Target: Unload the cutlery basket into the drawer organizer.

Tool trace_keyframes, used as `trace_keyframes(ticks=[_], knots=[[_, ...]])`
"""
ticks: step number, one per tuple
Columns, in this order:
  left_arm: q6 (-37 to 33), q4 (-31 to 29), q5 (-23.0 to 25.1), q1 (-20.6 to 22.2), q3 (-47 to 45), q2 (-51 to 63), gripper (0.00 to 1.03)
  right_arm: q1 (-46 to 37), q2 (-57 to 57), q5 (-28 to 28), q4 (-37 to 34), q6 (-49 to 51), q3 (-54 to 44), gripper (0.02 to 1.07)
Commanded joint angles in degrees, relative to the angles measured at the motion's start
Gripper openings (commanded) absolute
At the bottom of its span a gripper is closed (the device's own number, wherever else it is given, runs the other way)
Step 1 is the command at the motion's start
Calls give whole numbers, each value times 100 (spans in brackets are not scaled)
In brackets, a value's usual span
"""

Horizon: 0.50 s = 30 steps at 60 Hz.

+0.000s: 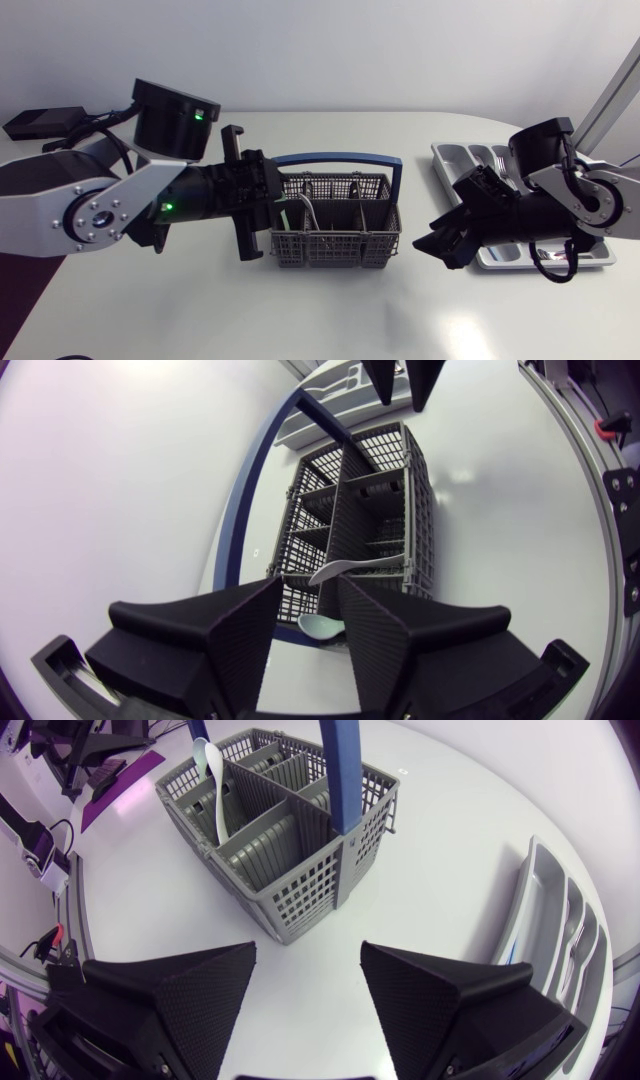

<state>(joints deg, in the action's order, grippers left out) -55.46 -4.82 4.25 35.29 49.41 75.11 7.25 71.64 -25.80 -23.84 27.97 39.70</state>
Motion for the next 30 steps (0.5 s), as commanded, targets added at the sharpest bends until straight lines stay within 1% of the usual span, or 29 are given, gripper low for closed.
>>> trace_keyframes(ticks=[1, 3, 6, 8, 18, 21, 30], knots=[[-518, -1, -205, 154, -107, 162, 47, -74, -106, -65, 10, 227, -191, 84], [-633, -10, -284, 224, -98, 171, 47, -109, -132, -83, 10, 280, -235, 84], [-756, -10, -346, 286, -98, 179, 47, -127, -150, -83, 10, 315, -270, 87], [-896, -10, -460, 374, -72, 223, 48, -136, -168, -100, 10, 359, -305, 87], [-1300, -28, -829, 541, 131, 540, 48, -153, -220, -144, 10, 429, -332, 88], [-1424, -28, -882, 567, 210, 671, 49, -144, -220, -171, 19, 429, -340, 88], [-1722, -10, -1137, 611, 482, 1093, 49, -153, -211, -215, 37, 473, -367, 88]])
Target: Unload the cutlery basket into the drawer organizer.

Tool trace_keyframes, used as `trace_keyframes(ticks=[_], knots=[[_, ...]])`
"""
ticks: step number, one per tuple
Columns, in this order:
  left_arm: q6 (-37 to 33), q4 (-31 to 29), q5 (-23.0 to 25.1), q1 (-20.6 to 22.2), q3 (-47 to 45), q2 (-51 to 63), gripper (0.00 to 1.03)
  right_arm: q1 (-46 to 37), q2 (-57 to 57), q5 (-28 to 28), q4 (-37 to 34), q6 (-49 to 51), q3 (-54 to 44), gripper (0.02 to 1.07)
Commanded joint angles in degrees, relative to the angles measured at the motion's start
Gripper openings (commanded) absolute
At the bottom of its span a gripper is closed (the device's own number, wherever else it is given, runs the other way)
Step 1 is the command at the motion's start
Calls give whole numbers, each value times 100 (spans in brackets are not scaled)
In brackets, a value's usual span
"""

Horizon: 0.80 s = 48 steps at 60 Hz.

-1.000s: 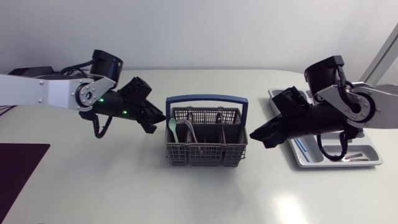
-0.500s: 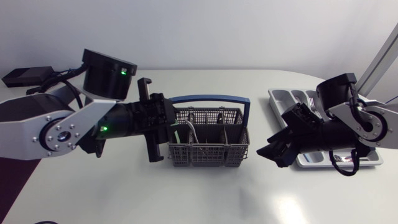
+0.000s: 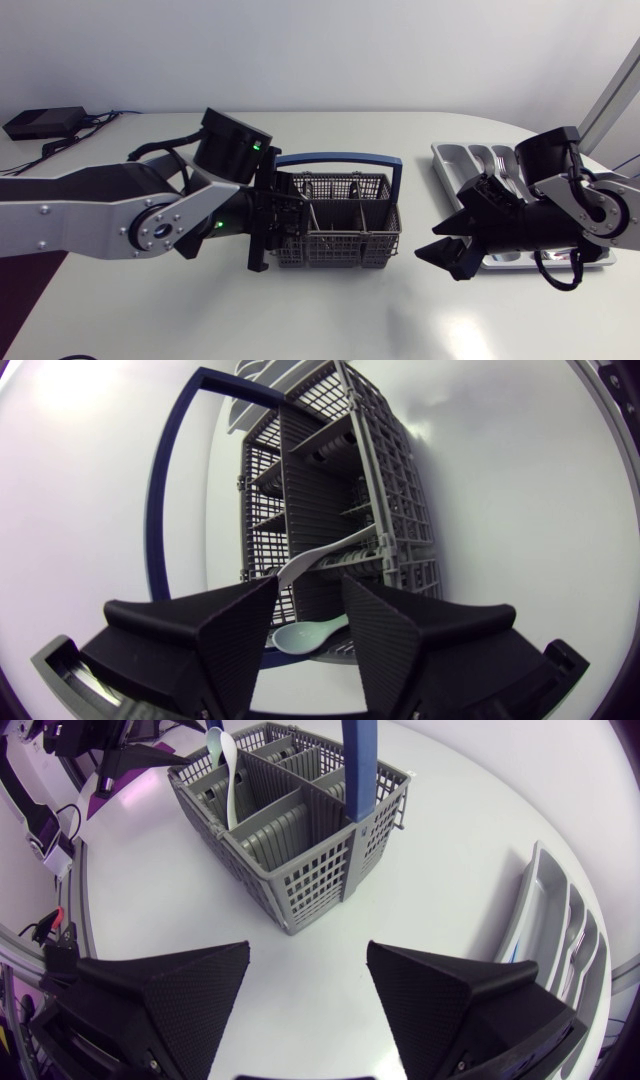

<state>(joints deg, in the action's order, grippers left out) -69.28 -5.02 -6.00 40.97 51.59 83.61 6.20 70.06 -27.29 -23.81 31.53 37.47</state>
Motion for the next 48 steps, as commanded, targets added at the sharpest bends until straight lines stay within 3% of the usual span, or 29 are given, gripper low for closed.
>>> trace_keyframes(ticks=[1, 23, 31, 41, 48], knots=[[-403, 18, -138, 51, 290, 278, 49, -48, -54, -75, 35, 117, -144, 88], [-991, 150, -551, 60, 756, 770, 49, -40, -19, -154, 96, 187, -197, 88], [-1246, -8, -587, 60, 888, 876, 32, -75, 25, -180, 105, 240, -205, 88], [-1387, -61, -622, 60, 888, 929, 26, -127, 25, -189, 105, 301, -205, 88], [-1519, -61, -630, 34, 888, 990, 14, -127, 25, -189, 105, 301, -223, 88]])
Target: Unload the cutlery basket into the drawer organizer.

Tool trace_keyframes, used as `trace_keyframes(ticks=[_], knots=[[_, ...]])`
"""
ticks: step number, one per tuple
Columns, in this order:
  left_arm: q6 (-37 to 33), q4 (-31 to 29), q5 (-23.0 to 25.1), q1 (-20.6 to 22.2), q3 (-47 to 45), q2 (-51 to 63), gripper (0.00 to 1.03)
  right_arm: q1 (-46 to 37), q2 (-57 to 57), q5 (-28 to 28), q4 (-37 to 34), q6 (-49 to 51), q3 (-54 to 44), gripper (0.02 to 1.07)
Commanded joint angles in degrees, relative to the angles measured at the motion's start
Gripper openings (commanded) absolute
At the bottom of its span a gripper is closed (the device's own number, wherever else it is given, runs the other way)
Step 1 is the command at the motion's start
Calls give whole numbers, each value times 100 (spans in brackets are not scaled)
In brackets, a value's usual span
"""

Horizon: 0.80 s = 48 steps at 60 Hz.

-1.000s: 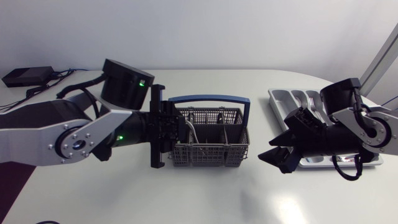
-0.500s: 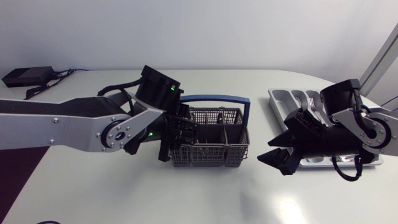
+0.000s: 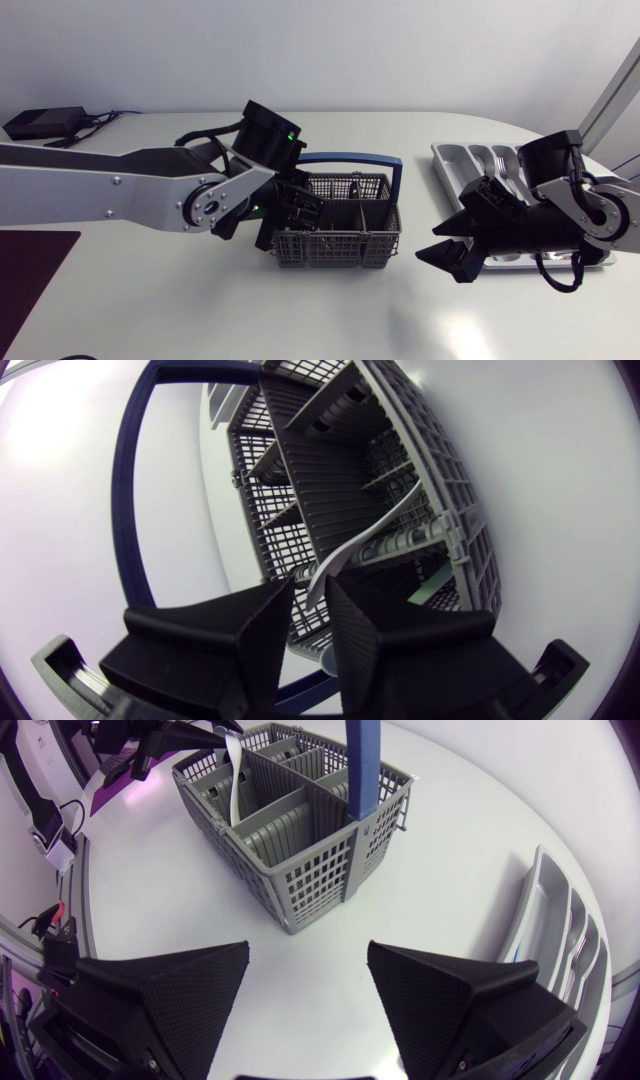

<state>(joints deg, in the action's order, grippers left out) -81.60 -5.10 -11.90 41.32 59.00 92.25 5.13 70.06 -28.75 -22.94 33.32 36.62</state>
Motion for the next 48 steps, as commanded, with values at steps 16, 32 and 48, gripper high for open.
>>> trace_keyframes(ticks=[16, 32, 48], knots=[[-409, -61, -49, -10, 76, -5, 4, -3, 25, -43, 18, 113, -182, 88], [-1024, -26, -357, 298, -100, -647, 4, 85, -45, -43, 9, 60, -287, 88], [-1244, -70, -647, 746, -187, -1332, 4, 147, -458, -60, -88, -27, -375, 88]])
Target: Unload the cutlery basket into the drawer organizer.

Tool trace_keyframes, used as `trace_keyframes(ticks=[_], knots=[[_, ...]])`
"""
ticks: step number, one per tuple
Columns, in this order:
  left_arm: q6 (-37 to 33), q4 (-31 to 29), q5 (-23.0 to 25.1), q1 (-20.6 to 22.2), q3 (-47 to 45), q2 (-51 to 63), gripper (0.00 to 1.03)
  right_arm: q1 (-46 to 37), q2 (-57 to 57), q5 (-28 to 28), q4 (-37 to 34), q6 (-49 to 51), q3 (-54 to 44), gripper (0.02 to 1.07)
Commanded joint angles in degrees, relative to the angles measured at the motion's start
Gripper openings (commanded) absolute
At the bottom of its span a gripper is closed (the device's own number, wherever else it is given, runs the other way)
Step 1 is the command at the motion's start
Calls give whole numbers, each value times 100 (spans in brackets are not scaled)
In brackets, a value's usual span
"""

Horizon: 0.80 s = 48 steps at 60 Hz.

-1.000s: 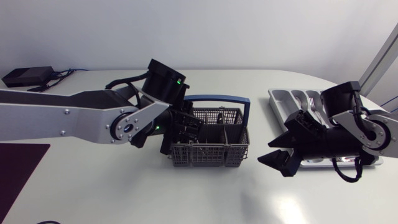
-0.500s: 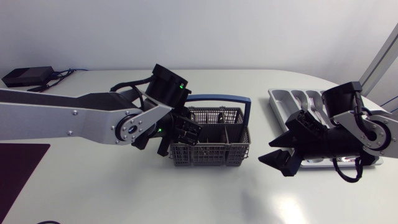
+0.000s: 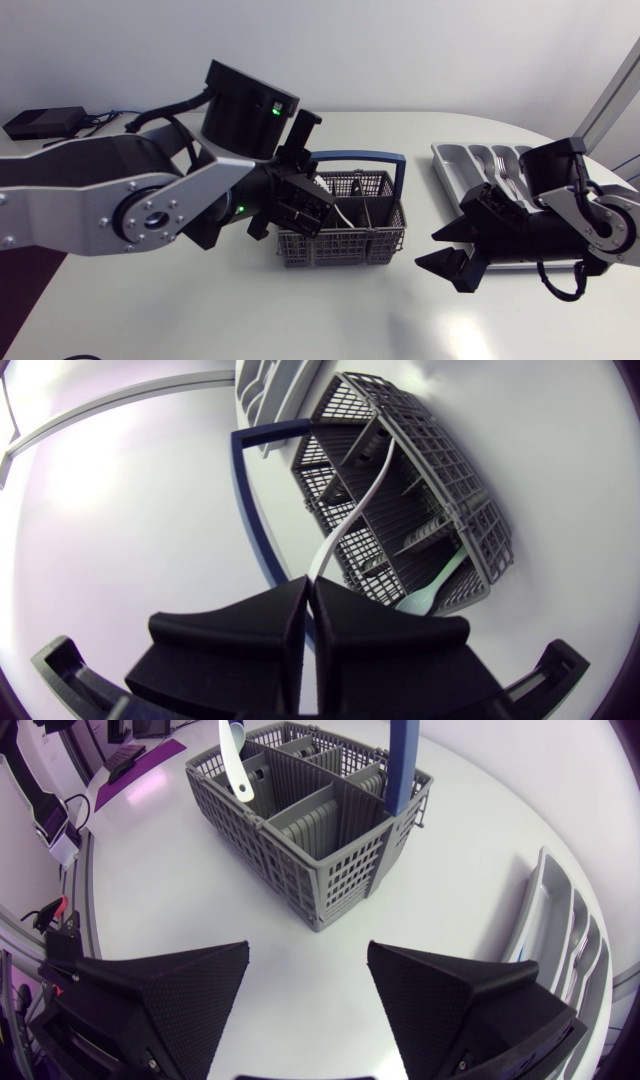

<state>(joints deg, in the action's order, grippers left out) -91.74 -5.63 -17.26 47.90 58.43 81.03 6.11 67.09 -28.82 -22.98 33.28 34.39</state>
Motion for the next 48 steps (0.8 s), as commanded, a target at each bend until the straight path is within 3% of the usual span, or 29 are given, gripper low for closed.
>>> trace_keyframes(ticks=[1, 10, 29, 39, 48], knots=[[-221, -52, -120, 114, -113, -272, 4, 57, -231, -62, -92, -32, -170, 88], [412, -756, -138, 308, 309, -448, 4, 189, -715, -62, -110, -120, -240, 88], [2820, -2276, -41, 563, 1434, 202, 4, 540, -1453, 192, -224, -375, -249, 88], [4156, -2988, 205, 668, 2119, 800, 5, 1041, -1972, 711, -233, -542, -293, 88], [5079, -3454, 363, 694, 2612, 1266, 5, 1832, -2367, 1625, 13, -700, -460, 88]])
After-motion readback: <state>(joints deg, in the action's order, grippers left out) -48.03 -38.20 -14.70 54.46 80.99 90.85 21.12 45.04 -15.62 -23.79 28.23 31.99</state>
